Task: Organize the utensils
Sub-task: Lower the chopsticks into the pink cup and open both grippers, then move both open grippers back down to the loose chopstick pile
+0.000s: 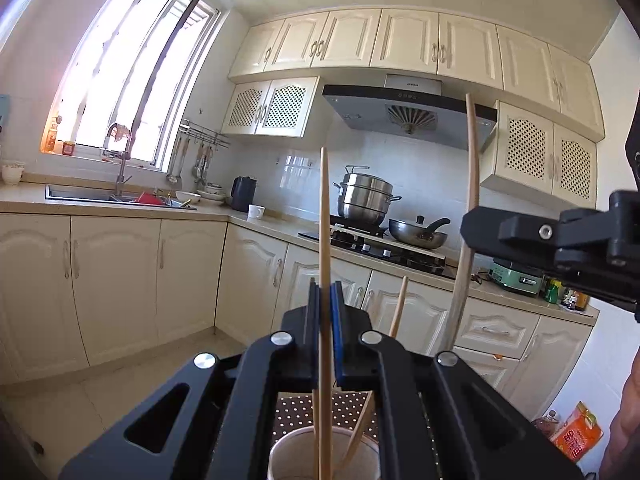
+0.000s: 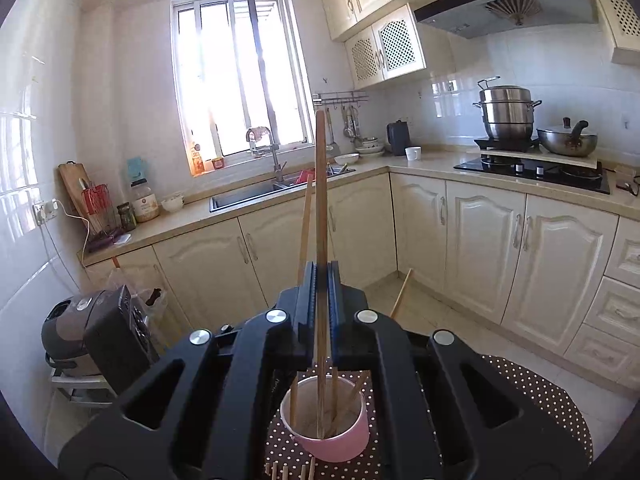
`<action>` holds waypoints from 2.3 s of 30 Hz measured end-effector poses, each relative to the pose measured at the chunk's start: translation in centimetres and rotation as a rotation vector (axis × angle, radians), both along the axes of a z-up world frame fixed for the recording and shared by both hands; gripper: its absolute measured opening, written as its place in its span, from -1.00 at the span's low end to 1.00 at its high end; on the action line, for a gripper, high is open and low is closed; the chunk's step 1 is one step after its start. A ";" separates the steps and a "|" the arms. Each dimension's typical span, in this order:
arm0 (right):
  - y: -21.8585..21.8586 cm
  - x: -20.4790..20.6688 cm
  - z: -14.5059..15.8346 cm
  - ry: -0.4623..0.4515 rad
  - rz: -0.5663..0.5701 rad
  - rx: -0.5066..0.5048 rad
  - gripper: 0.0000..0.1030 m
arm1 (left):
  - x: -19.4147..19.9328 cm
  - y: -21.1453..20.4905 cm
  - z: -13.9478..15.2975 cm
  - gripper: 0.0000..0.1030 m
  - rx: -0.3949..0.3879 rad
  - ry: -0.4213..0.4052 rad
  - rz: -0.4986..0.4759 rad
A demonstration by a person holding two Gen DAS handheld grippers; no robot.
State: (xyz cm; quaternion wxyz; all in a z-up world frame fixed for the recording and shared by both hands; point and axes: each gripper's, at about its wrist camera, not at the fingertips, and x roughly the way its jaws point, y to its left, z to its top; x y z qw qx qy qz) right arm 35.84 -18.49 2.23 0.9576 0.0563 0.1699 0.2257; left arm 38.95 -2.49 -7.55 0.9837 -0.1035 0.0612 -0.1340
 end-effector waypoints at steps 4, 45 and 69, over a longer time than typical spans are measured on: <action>-0.5 -0.3 -0.8 0.019 -0.007 0.002 -0.89 | -0.3 0.4 -0.6 -0.88 -0.002 0.011 0.003; -1.6 -1.6 -6.4 0.208 -0.042 0.052 -0.86 | -4.4 1.7 -1.7 -0.12 0.047 0.114 0.035; -3.2 -9.1 -2.7 0.126 -0.071 0.057 -0.60 | -14.8 3.6 2.9 0.09 0.139 0.106 0.107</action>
